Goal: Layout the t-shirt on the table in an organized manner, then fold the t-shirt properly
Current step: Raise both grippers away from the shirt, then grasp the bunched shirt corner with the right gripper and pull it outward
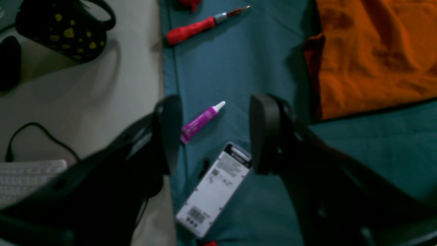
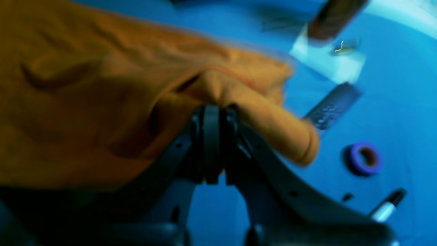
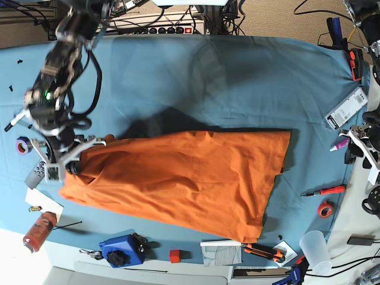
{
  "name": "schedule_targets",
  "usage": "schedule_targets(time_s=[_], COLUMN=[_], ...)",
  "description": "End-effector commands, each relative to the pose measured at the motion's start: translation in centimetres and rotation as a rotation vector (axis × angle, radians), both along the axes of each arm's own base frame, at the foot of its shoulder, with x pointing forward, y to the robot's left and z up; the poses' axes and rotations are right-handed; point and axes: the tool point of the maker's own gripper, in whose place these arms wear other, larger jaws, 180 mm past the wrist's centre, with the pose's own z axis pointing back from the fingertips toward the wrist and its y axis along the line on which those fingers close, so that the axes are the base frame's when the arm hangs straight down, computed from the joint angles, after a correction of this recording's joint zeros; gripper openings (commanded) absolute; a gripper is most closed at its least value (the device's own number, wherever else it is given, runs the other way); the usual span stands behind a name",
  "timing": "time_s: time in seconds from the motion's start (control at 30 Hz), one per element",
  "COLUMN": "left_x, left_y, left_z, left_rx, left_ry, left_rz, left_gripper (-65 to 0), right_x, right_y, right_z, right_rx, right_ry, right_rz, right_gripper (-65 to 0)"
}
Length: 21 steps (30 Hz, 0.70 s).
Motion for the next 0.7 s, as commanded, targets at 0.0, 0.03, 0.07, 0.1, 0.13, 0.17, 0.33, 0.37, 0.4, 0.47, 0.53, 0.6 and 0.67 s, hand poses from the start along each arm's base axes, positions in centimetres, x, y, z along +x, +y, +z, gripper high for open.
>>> schedule_targets(time_s=[0.0,0.03,0.07,0.1,0.13,0.17,0.33,0.37,0.4,0.47,0.53,0.6,0.67], left_x=[0.6,0.6,0.6,0.6,0.6,0.6,0.6,0.6,0.6,0.6,0.6,0.7,0.6], left_y=[0.2,0.2,0.2,0.2,0.2,0.2,0.2,0.2,0.2,0.2,0.2,0.2,0.2], left_z=[1.6,1.6,1.6,1.6,1.6,1.6,1.6,1.6,1.6,1.6,1.7,1.7,1.7], left_rx=[0.011,0.010,0.010,0.011,0.010,0.010,0.010,0.010,0.010,0.010,0.010,0.009,0.009], left_ry=[-0.051,-0.051,-0.051,-0.052,-0.052,-0.052,-0.052,-0.052,-0.052,-0.051,-0.056,-0.059,-0.058], left_rz=[-0.002,-0.002,-0.002,-0.002,-0.002,-0.002,-0.003,-0.003,-0.003,-0.003,-0.003,-0.004,-0.003], left_gripper=[-35.6,-35.6,-35.6,-35.6,-35.6,-35.6,-35.6,-35.6,-35.6,-35.6,-35.6,-35.6,-35.6], right_x=[0.3,0.3,0.5,0.8,1.3,1.9,6.8,8.0,9.3,11.4,13.3,14.6,15.7], right_y=[-0.1,-0.1,-0.1,-0.2,-0.3,-0.5,-1.8,-2.0,-2.1,-1.8,-0.6,0.6,1.2], right_z=[1.4,1.1,0.8,0.5,0.3,0.0,-4.0,-4.8,-5.5,-6.5,-6.6,-6.1,-5.3], right_rx=[-0.012,-0.010,-0.004,0.004,0.015,0.028,0.158,0.192,0.226,0.281,0.310,0.322,0.323], right_ry=[-0.057,-0.058,-0.060,-0.064,-0.074,-0.084,-0.024,-0.009,0.004,0.044,0.078,0.114,0.136], right_rz=[0.006,0.010,0.011,0.012,0.013,0.014,-0.020,-0.028,-0.034,-0.026,0.040,0.109,0.128], right_gripper=[-65.0,-65.0,-65.0,-65.0,-65.0,-65.0,-65.0,-65.0,-65.0,-65.0,-65.0,-51.1,-38.8])
